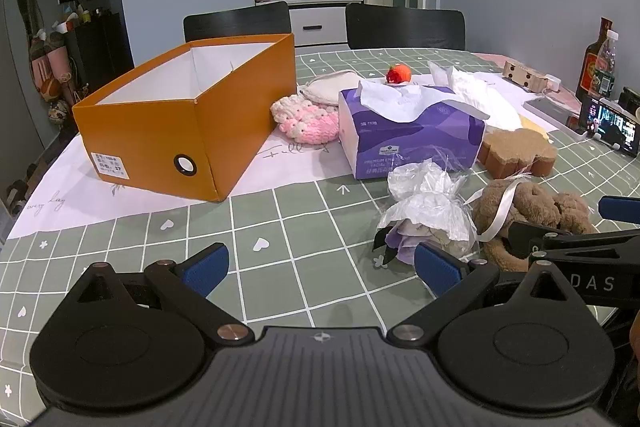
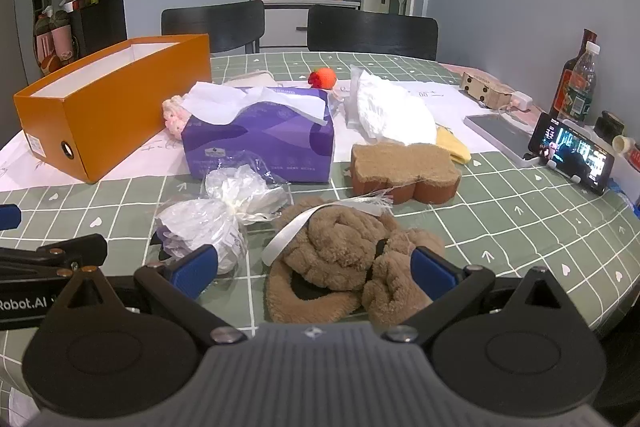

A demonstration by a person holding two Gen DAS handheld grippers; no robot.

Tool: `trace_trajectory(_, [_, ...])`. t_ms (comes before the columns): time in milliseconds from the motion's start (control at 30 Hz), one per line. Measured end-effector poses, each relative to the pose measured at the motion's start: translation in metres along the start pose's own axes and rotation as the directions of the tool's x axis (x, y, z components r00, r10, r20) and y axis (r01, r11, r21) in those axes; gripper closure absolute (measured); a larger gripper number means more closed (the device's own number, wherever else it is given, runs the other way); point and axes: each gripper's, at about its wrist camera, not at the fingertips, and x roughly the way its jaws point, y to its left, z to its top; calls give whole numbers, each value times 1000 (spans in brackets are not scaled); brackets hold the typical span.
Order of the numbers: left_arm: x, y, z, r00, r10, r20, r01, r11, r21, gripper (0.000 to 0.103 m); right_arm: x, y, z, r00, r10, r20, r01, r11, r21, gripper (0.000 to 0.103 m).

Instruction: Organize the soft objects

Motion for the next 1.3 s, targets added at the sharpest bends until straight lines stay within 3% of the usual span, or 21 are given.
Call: trace_trajectory(1300, [-1,-1,-1,1000,-11,7,11,1000,-9,0,-1,2,1,1000,0,0,0,1000,-9,2])
